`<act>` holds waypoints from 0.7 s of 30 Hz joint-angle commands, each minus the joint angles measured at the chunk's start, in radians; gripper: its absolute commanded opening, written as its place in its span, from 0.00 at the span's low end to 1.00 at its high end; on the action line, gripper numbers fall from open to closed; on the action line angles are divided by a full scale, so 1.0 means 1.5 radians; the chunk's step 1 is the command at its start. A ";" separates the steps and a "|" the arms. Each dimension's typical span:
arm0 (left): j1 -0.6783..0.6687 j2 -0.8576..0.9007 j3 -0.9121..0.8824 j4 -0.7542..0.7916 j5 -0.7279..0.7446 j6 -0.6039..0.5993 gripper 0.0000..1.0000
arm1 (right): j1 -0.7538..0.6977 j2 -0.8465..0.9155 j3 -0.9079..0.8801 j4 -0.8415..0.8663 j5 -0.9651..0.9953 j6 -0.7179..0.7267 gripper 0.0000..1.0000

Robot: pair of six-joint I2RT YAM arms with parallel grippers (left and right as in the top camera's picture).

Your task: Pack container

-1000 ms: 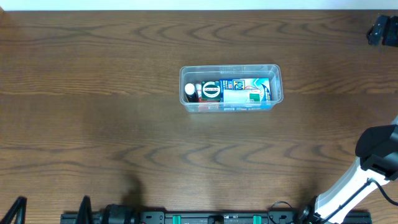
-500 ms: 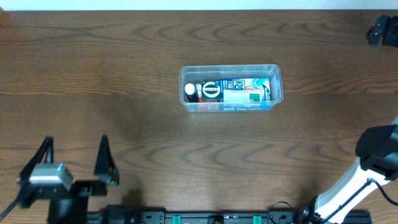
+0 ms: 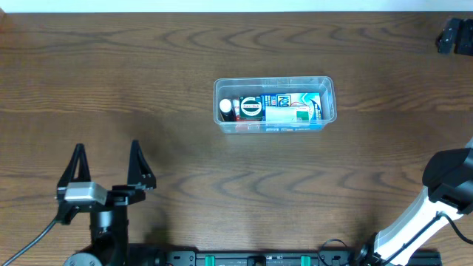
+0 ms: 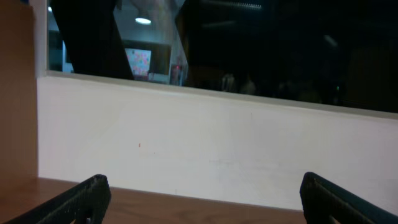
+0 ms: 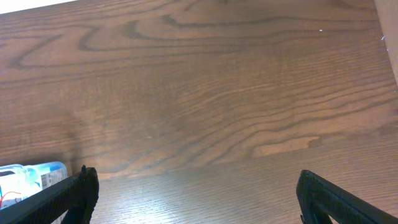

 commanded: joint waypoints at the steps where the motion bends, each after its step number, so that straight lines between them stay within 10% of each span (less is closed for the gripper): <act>1: 0.004 -0.011 -0.055 0.051 0.007 -0.007 0.98 | -0.003 -0.008 0.007 -0.001 -0.001 0.007 0.99; 21: 0.042 -0.035 -0.282 0.178 -0.020 -0.006 0.98 | -0.003 -0.008 0.007 -0.001 -0.001 0.007 0.99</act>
